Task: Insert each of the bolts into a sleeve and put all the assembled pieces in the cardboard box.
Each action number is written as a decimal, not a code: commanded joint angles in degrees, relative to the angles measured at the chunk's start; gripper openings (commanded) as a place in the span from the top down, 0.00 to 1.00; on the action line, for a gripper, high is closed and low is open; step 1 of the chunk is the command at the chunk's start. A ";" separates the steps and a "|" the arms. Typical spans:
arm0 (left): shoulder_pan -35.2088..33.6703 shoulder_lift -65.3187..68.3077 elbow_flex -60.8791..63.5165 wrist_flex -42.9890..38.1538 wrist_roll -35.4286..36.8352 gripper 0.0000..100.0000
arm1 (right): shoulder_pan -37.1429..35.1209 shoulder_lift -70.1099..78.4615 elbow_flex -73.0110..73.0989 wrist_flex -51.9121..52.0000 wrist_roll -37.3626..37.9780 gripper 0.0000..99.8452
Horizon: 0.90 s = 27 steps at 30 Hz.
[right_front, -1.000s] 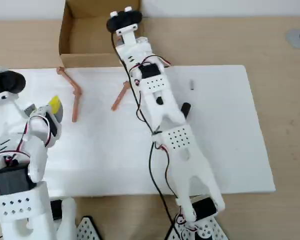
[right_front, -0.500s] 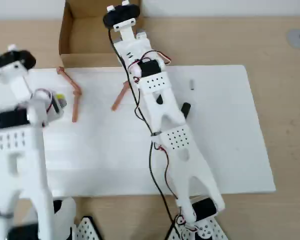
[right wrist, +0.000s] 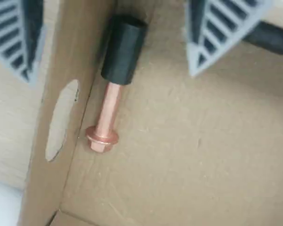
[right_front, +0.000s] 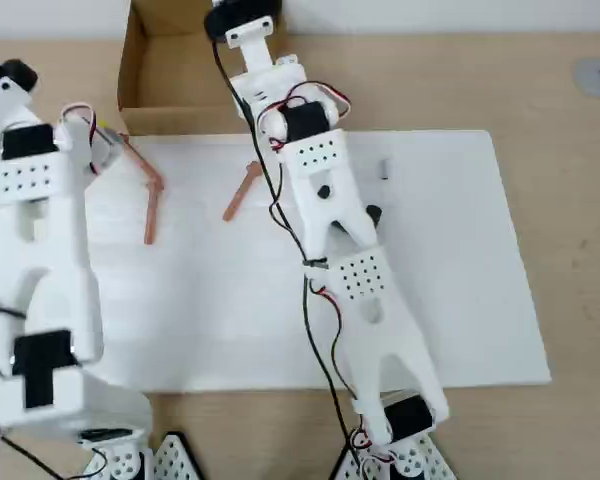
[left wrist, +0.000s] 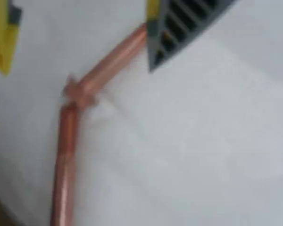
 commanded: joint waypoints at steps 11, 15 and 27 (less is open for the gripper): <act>-0.09 29.93 -28.04 1.41 2.37 0.80 | -0.31 -7.08 -2.86 3.25 0.18 0.75; 0.53 38.64 -38.68 6.33 2.37 0.80 | -0.31 -7.08 -2.86 3.25 0.18 0.75; 3.60 54.29 -66.81 18.81 2.37 0.80 | -0.31 -6.81 -2.86 3.25 0.18 0.75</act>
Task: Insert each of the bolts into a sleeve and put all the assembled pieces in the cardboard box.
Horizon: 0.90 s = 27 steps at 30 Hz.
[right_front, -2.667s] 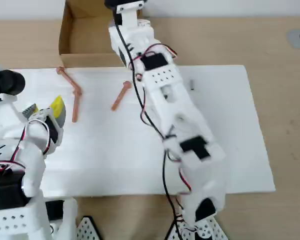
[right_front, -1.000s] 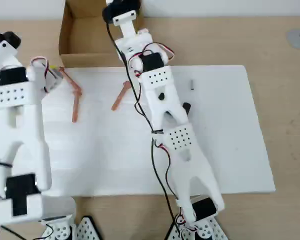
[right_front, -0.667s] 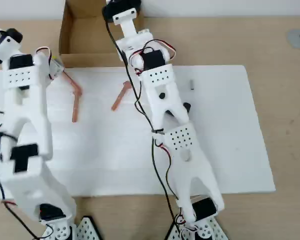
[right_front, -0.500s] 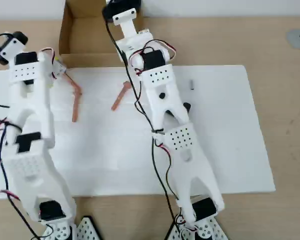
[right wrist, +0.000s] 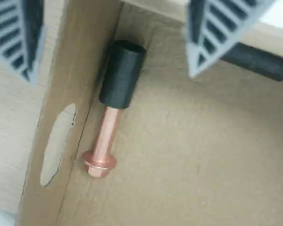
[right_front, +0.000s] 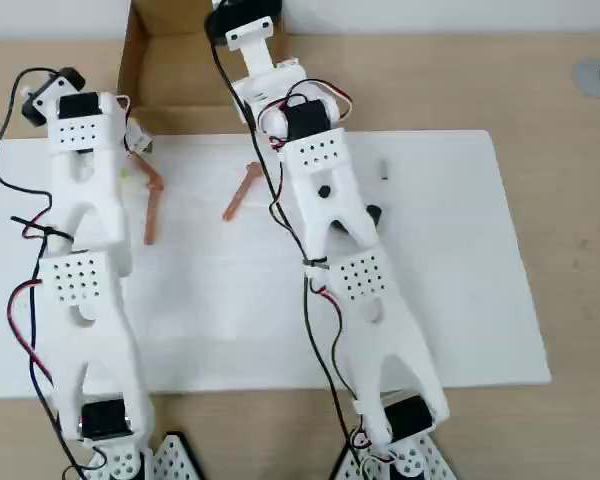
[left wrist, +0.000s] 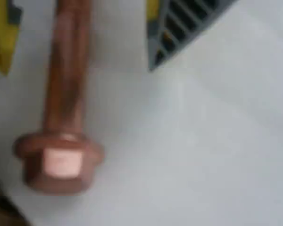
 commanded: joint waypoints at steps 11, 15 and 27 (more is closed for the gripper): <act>0.97 5.58 -12.22 2.73 0.18 0.80 | -0.22 -6.29 -2.86 1.14 0.18 0.75; 0.97 6.81 -11.96 2.90 0.00 0.80 | -0.22 -6.29 -2.86 2.99 0.18 0.75; 0.97 7.43 -12.31 3.25 -1.93 1.00 | -0.13 -6.55 -2.86 3.34 0.09 0.75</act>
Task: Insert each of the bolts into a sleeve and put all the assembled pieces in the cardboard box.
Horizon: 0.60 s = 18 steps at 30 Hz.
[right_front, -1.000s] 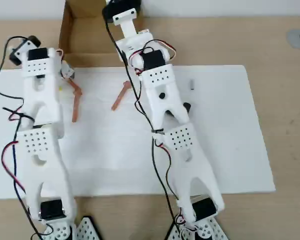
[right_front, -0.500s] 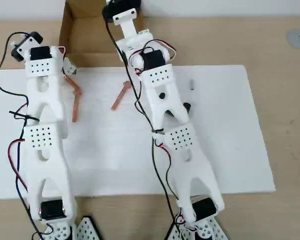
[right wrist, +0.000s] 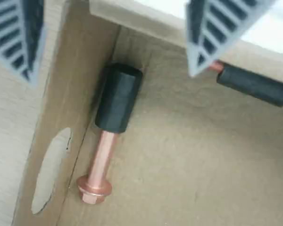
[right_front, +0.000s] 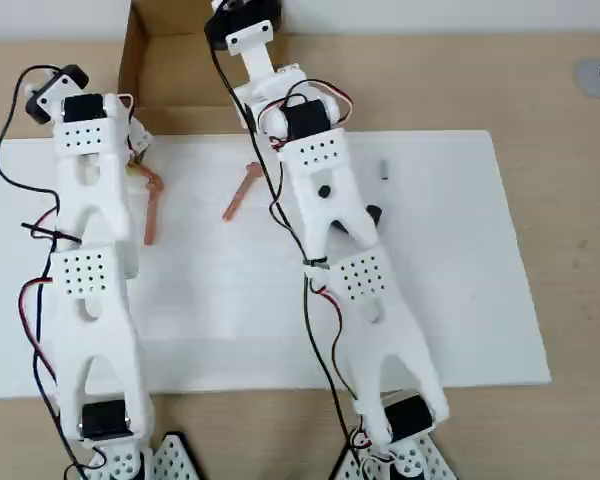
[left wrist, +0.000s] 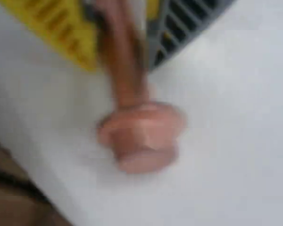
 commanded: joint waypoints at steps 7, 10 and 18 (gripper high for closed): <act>0.62 -0.75 -7.65 5.98 -3.43 0.99 | -0.13 -6.46 -2.86 0.09 0.09 0.75; 0.62 -0.75 -16.00 10.99 -4.92 0.99 | -0.13 -6.46 -2.86 0.09 0.09 0.75; 0.09 -6.73 -21.19 14.15 -6.77 0.99 | -0.13 -6.55 -2.86 0.18 0.09 0.75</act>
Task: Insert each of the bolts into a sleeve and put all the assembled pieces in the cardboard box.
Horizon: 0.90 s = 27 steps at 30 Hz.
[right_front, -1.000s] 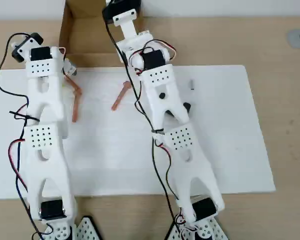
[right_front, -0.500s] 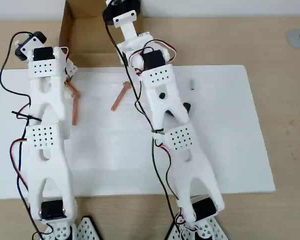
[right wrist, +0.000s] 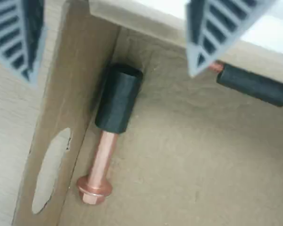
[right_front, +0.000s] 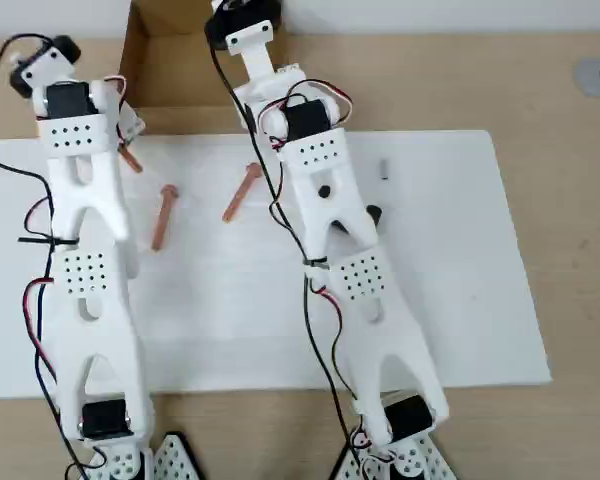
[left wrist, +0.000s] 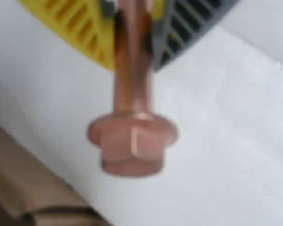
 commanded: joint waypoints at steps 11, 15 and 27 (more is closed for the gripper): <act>-0.18 -37.23 23.91 0.62 -10.81 0.99 | 3.47 -16.66 -2.95 11.16 -8.09 0.75; 1.41 -55.96 43.52 0.26 -13.71 0.99 | 5.32 -24.31 -2.86 23.65 -8.18 0.75; 2.02 -93.14 92.13 -19.25 -19.96 0.99 | 7.16 -27.91 8.40 34.37 -14.51 0.75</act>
